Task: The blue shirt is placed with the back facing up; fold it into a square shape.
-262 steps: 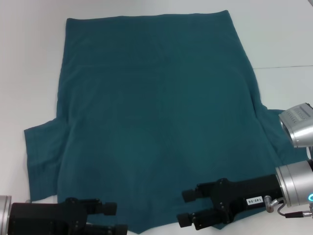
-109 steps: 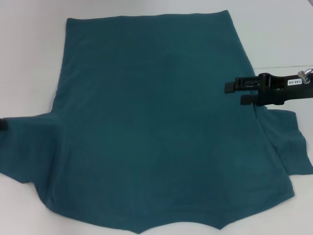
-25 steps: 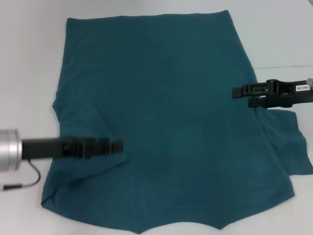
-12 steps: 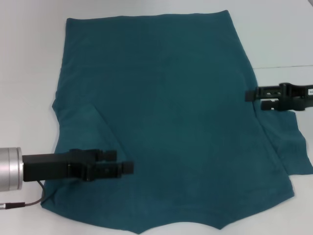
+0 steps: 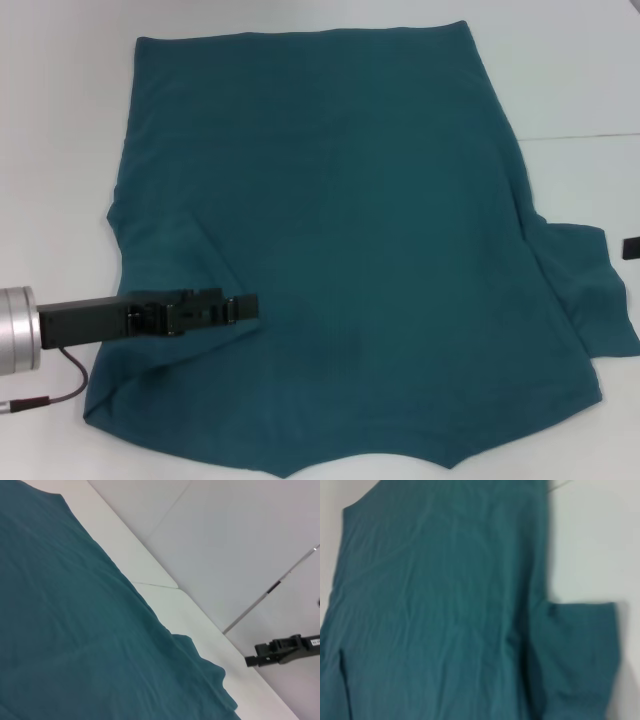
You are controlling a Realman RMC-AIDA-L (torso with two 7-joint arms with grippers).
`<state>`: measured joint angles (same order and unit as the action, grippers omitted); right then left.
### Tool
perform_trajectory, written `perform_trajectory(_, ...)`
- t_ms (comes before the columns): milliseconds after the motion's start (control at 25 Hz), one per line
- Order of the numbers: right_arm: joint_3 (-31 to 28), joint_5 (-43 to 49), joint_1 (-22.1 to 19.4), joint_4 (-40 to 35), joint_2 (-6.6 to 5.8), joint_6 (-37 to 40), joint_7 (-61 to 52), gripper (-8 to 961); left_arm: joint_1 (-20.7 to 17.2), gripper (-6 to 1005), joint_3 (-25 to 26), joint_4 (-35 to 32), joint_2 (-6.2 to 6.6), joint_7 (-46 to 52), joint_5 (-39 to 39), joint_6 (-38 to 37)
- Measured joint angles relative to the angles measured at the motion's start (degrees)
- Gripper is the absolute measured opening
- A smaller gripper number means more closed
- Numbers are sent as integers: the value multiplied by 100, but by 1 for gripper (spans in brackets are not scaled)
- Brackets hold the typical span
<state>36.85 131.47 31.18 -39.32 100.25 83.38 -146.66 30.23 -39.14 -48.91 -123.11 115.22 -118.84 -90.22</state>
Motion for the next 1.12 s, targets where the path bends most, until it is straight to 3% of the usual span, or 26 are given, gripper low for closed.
perform_trajectory(120, -179, 11, -91, 23, 13, -35, 7, 884, 38, 860, 1, 8, -7, 0, 1, 38)
perform_trajectory(440, -831, -14, -154, 81, 260, -459, 161, 884, 52, 859, 4, 13, -26, 0, 10, 72)
perform_trajectory(920, -629, 752, 128, 306, 267, -566, 84, 885, 38, 859, -10, 13, -44, 0, 19, 106)
perform_trajectory(1120, -626, 795, 168, 312, 363, -820, 136, 885, 47, 860, -46, 42, -63, 0, 14, 165)
